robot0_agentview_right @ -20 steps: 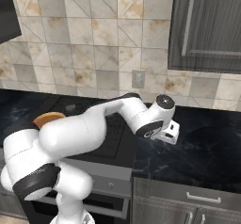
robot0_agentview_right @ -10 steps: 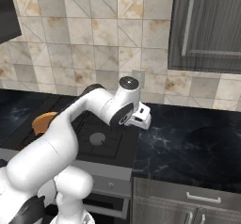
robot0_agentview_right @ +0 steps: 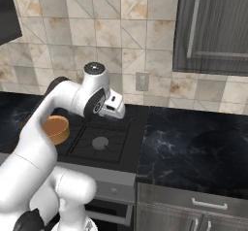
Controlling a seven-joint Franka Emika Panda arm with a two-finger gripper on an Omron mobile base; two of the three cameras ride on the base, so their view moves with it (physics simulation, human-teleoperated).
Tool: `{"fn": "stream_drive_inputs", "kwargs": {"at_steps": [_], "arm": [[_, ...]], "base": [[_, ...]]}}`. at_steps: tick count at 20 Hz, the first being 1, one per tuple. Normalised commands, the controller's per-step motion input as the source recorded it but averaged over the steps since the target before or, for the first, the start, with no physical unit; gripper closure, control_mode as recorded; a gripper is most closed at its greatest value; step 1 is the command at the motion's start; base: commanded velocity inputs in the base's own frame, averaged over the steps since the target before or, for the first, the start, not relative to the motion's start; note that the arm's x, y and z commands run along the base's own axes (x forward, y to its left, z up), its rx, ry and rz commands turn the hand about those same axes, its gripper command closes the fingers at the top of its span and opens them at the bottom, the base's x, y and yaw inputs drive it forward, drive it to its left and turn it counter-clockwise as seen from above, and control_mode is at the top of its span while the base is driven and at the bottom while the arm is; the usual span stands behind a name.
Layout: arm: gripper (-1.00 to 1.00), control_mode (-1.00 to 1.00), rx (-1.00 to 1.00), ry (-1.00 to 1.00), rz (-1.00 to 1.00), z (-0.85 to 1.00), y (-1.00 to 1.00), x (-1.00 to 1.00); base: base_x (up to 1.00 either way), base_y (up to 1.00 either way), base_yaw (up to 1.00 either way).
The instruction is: Pick up the sugar cube(s) and place them in the saucepan with hot chocolate.
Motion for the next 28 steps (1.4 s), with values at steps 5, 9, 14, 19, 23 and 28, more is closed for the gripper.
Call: {"fn": "stream_drive_inputs", "kwargs": {"at_steps": [5,9,14,19,23,28], "arm": [[1.0,-1.0,0.0,0.0,0.15,0.11,0.97,0.0],[1.0,-1.0,0.0,0.0,0.22,0.0,1.0,0.0],[1.0,-1.0,0.0,0.0,0.21,0.0,1.0,0.0],[1.0,-1.0,-0.02,0.0,0.18,0.1,0.94,0.0],[1.0,-1.0,-0.09,0.0,0.09,0.01,0.39,0.0],[1.0,-1.0,-0.07,0.0,0.01,-0.07,0.0,0.05]], "base": [[0.0,0.0,0.0],[0.0,0.0,0.0],[0.0,0.0,0.0],[0.0,0.0,0.0],[0.0,0.0,0.0],[0.0,0.0,0.0]]}}
